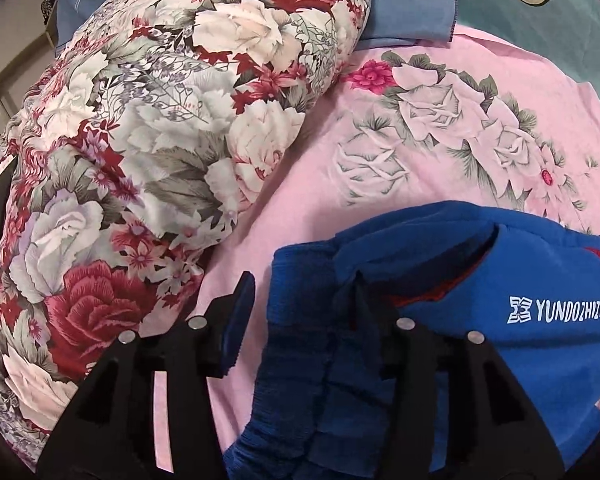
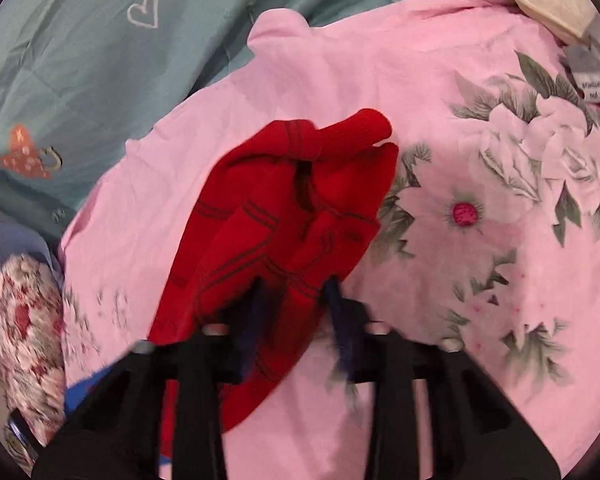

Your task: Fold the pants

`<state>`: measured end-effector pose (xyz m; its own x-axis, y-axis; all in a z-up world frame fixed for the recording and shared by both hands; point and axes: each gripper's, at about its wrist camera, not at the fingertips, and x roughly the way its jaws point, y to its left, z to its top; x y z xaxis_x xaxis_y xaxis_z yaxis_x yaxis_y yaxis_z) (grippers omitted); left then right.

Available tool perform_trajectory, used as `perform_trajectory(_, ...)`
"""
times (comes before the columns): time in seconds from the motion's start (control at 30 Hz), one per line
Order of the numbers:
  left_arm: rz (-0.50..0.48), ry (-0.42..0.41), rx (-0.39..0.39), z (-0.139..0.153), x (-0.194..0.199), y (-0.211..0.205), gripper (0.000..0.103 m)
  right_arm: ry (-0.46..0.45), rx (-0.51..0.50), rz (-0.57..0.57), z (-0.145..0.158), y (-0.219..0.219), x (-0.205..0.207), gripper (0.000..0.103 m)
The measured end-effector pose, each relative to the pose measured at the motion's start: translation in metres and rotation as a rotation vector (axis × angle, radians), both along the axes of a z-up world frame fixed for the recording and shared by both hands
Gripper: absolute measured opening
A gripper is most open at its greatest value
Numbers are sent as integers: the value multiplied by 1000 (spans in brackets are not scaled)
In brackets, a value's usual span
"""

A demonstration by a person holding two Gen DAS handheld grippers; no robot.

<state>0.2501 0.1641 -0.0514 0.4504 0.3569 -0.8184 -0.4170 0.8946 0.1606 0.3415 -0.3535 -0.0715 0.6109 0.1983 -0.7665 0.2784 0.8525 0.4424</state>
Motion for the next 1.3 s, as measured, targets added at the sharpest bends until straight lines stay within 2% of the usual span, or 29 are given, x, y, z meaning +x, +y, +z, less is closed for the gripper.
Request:
perform_trajectory(0.1, -4, -6, -17, 0, 0, 1, 43, -30, 1, -63, 17, -12, -17, 3)
perform_trajectory(0.2, -10, -13, -32, 2, -2, 2, 42, -66, -110, -130, 47, -23, -66, 2)
perform_trajectory(0.3, -39, -7, -43, 0, 1, -2, 42, -29, -154, -177, 45, -34, -117, 3)
perform_trajectory(0.33, -46, -1, -38, -2, 3, -4, 42, 24, -214, -175, 36, -36, -126, 8)
perform_trajectory(0.37, -47, 1, -26, -3, 4, -6, 42, 115, -290, -166, 23, -38, -130, 17)
perform_trajectory(0.4, -51, 6, -13, -5, 5, -8, 42, 182, -316, -151, 13, -41, -133, 27)
perform_trajectory(0.43, -53, 7, -10, -5, 5, -8, 42, 212, -300, -144, 8, -46, -139, 27)
perform_trajectory(0.5, -58, 2, -21, -2, 3, -8, 44, 129, -291, -158, 23, -48, -151, 29)
perform_trajectory(0.53, -58, -4, -32, 2, 0, -7, 45, 65, -345, -139, 38, -42, -152, 44)
perform_trajectory(0.6, -67, -35, -45, 12, -7, -8, 48, -14, -405, -97, 54, -32, -142, 64)
perform_trajectory(0.67, -79, -65, -31, 24, -16, -11, 57, -35, -411, -59, 55, -33, -121, 64)
perform_trajectory(0.77, -79, -79, -21, 34, -28, -14, 58, -5, -424, -1, 40, -34, -85, 64)
perform_trajectory(0.87, -89, -100, -55, 42, -43, -17, 64, -57, -471, 99, 36, -16, -66, 64)
perform_trajectory(0.93, -98, -110, -71, 42, -51, -20, 67, -28, -508, 207, 28, 1, -54, 64)
perform_trajectory(0.97, -101, -111, -75, 40, -53, -21, 69, 6, -558, 245, 21, 9, -48, 64)
perform_trajectory(1.0, -104, -112, -80, 37, -53, -22, 69, 30, -616, 270, 15, 15, -45, 64)
perform_trajectory(1.03, -110, -112, -86, 33, -52, -23, 69, 51, -639, 292, 9, 17, -44, 51)
perform_trajectory(1.07, -117, -112, -90, 29, -50, -24, 69, 75, -633, 310, 3, 16, -41, 33)
perform_trajectory(1.1, -132, -108, -91, 24, -47, -27, 69, 81, -548, 338, 1, 12, -39, 4)
perform_trajectory(1.13, -139, -98, -87, 20, -44, -28, 69, 86, -514, 329, 3, 7, -36, 2)
perform_trajectory(1.2, -147, -87, -88, 14, -39, -30, 69, 37, -582, 283, 14, 5, -33, 2)
perform_trajectory(1.3, -154, -100, -80, 12, -36, -33, 69, -10, -558, 197, 24, -2, -21, 2)
